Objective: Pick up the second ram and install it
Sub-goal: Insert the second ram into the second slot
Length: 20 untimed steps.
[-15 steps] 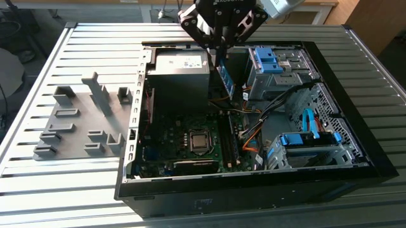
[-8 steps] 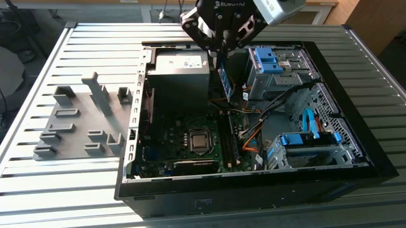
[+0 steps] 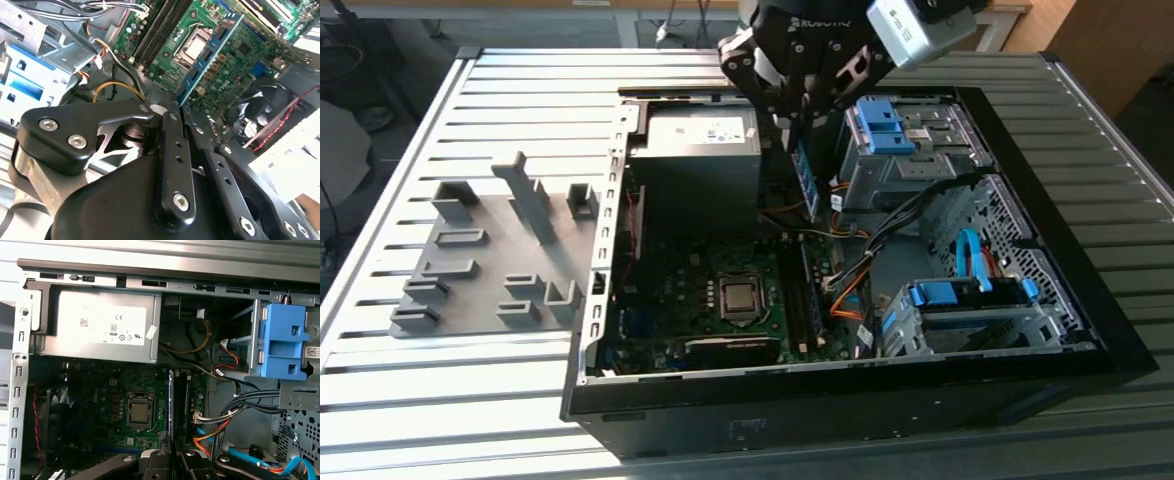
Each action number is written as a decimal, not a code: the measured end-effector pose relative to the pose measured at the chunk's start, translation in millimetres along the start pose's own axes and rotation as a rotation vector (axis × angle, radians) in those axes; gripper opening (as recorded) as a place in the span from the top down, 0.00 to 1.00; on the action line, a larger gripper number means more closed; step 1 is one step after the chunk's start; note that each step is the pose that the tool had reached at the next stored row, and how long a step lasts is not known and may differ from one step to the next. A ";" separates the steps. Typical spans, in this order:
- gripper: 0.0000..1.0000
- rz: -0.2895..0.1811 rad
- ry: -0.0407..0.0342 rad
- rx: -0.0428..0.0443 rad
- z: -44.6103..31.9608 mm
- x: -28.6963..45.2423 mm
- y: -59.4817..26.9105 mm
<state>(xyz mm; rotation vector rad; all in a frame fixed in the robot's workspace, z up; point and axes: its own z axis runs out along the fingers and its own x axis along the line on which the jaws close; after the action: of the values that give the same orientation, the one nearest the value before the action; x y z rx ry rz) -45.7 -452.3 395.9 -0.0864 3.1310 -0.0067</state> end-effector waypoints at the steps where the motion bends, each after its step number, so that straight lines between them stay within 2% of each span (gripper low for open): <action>1: 0.86 0.003 0.0000 0.0000 1.3 -1.3 -0.1; 6: 0.86 0.006 0.0000 0.0000 10.4 -7.6 -0.4; 15: 0.86 0.013 0.0001 0.0002 26.0 -13.1 -0.6; 20: 0.86 0.016 0.0001 0.0003 28.1 -13.4 -0.7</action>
<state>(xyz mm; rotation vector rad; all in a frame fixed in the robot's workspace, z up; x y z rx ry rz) -32.0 -452.3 367.9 -0.0613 3.1316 -0.0070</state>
